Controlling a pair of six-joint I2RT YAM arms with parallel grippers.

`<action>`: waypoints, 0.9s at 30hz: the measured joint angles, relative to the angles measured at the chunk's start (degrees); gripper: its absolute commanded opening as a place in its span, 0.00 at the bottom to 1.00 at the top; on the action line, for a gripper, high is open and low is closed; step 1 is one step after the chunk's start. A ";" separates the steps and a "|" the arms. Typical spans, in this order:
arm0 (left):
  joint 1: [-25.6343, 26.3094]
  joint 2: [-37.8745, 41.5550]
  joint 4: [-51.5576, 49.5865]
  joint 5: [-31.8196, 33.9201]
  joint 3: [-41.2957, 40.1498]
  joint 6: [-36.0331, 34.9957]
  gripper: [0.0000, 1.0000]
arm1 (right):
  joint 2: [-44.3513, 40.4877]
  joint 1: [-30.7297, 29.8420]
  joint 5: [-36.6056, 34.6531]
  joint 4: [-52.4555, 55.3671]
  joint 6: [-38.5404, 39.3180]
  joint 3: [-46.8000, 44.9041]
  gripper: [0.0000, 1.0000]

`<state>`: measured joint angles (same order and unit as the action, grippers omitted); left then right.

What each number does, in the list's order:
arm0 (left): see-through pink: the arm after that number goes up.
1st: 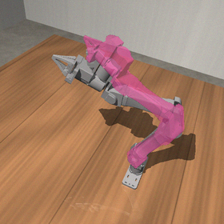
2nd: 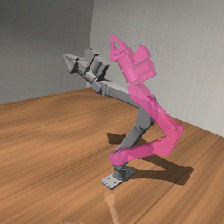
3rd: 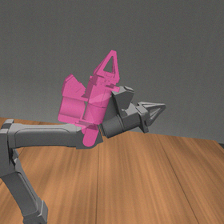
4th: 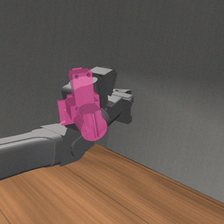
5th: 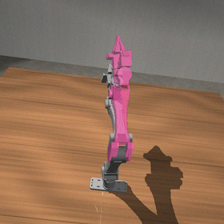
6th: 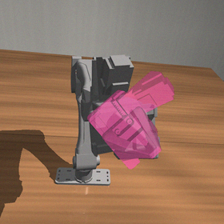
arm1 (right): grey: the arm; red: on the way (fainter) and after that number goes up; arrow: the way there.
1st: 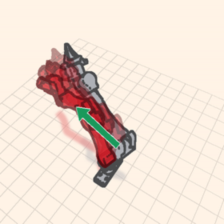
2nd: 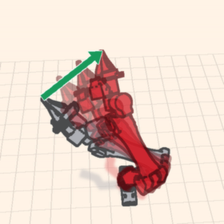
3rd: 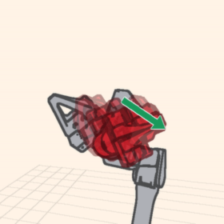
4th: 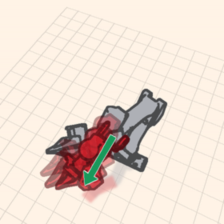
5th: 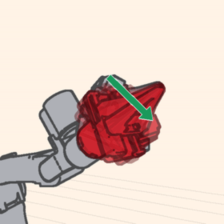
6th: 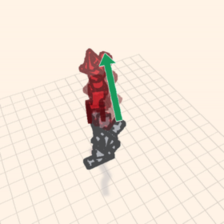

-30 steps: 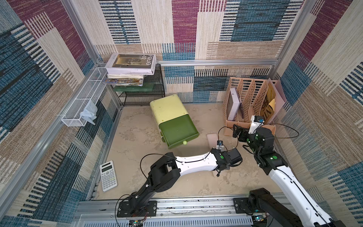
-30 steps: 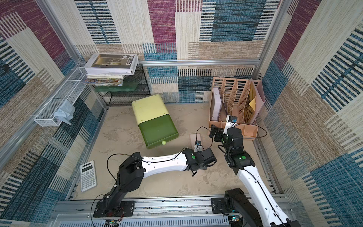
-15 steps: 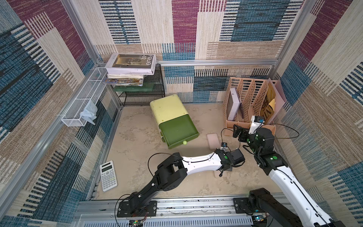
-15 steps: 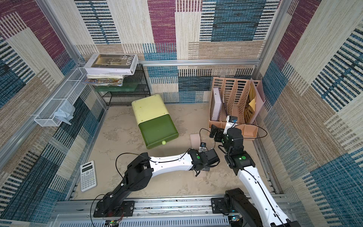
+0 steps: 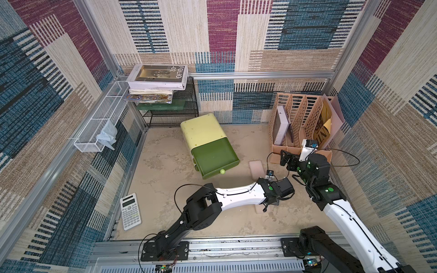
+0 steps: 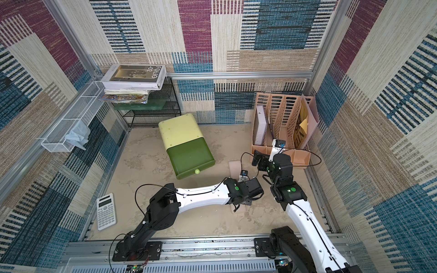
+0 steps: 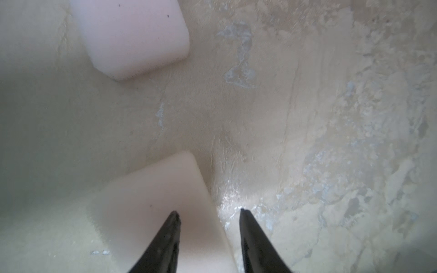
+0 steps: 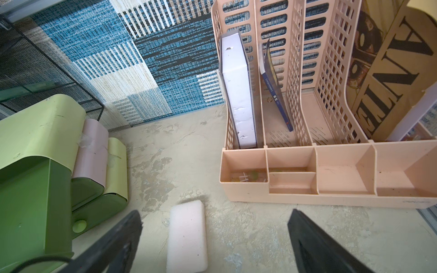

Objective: Take the sponge out of the drawer
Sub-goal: Place the sponge at the center of the board.

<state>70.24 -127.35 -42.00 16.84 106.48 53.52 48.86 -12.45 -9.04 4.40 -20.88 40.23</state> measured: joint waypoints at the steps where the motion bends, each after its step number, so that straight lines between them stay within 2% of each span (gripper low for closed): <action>1: 0.00 0.79 0.04 0.15 -0.33 -0.35 0.57 | 0.00 0.00 0.20 0.00 -0.02 -0.04 0.99; 3: 0.00 2.86 0.44 0.90 -1.20 -1.33 0.66 | 0.00 0.00 0.33 -0.02 0.00 -0.15 0.99; 6: 0.00 6.23 1.14 2.71 -2.91 -2.34 0.70 | 0.00 0.00 0.81 -0.02 0.00 -0.24 0.99; 10: -0.02 11.72 2.14 6.45 -6.40 -4.31 0.90 | 0.11 0.00 2.10 -0.07 0.02 -0.26 0.99; 17: -1.01 18.43 4.72 9.73 -12.39 -7.45 0.90 | 0.85 0.00 3.76 -0.20 0.17 -0.28 0.99; 22: -1.84 21.33 8.07 8.00 -18.14 -7.32 0.91 | 2.84 0.00 5.44 -0.44 0.17 -0.24 0.99; 27: -1.84 19.04 9.49 4.28 -19.56 -4.39 0.91 | 3.02 0.00 6.10 -0.42 0.17 -0.15 0.99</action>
<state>68.40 -108.31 -32.51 21.12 86.91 49.12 51.88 -12.45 -2.94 3.99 -20.71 40.07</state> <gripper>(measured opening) 0.914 0.992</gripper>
